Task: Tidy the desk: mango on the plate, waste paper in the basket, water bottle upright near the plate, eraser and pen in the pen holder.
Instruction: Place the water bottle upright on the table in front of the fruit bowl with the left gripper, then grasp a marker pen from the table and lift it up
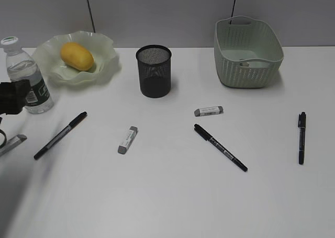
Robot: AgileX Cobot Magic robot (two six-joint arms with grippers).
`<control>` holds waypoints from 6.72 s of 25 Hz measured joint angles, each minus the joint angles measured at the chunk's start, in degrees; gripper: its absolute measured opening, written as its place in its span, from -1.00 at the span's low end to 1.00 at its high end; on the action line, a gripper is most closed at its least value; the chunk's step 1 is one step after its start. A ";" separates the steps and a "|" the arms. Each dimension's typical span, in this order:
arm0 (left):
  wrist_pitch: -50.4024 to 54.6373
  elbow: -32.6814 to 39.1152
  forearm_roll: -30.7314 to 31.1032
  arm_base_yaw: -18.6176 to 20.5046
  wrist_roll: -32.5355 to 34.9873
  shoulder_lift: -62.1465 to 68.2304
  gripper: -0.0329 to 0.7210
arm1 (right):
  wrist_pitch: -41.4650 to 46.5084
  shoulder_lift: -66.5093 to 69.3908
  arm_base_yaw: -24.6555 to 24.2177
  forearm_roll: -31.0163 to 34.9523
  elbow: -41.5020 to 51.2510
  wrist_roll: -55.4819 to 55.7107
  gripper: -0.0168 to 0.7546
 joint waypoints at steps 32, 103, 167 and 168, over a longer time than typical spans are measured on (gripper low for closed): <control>115.53 -19.45 -11.37 -2.67 10.76 -58.41 0.43 | -0.14 0.00 0.00 -0.26 0.00 0.00 0.34; 110.39 -8.61 -9.75 -2.72 12.30 -92.82 0.41 | -13.47 103.89 -10.48 -5.43 -40.89 13.40 0.34; 110.39 -8.61 -9.63 -2.72 12.30 -92.82 0.41 | -7.97 117.93 -9.04 -6.25 -54.59 16.09 -0.58; 110.39 -8.61 -9.63 -2.72 12.30 -92.82 0.41 | -7.84 117.64 -8.74 -6.25 -55.34 15.40 -0.58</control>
